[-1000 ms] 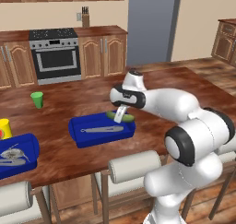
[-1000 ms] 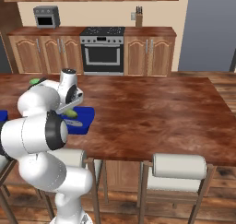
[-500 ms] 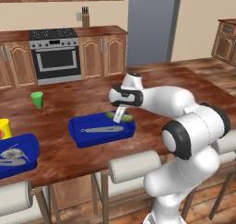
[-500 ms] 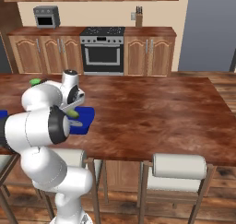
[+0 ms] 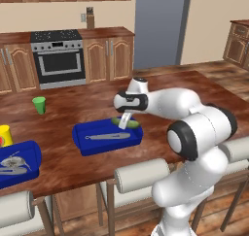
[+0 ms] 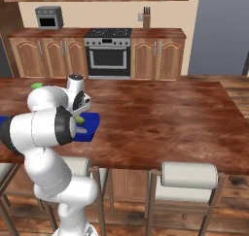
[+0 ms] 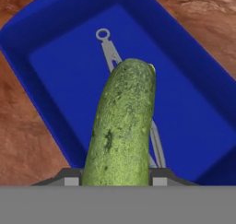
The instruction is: Gather the lemon wedge and cucumber from the fridge and place them on a tray on the dining counter. Then gather the fishs from the fridge and place them on the other tray.
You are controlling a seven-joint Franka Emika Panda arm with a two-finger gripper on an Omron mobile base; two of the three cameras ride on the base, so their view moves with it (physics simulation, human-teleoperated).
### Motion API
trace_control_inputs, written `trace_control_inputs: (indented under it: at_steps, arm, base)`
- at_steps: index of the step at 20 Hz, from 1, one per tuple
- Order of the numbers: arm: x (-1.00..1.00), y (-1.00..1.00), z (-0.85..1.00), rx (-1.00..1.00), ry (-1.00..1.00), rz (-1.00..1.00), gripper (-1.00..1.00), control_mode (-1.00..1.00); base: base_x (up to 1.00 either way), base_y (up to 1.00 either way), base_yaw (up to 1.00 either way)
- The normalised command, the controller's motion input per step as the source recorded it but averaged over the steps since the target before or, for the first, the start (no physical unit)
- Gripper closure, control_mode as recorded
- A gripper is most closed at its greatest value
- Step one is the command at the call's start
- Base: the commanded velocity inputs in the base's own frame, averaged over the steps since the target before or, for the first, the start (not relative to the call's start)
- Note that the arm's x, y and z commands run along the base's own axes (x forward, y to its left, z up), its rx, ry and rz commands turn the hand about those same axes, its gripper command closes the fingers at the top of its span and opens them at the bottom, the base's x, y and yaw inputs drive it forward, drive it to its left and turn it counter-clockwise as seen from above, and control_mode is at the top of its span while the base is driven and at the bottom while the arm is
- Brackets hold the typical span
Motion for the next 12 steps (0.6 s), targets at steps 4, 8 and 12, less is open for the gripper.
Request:
trace_control_inputs:
  at_steps: [4,8,12]
  arm:
    - [0.18,0.0,-0.06,0.0,0.0,0.0,1.0,-1.0]
    - [0.19,0.0,-0.06,-0.01,0.0,0.0,1.0,-1.0]
    - [0.2,0.0,-0.05,0.0,0.0,0.0,1.0,-1.0]
  base:
    - [0.0,0.0,0.0]
    - [0.0,0.0,0.0]
    - [0.0,0.0,0.0]
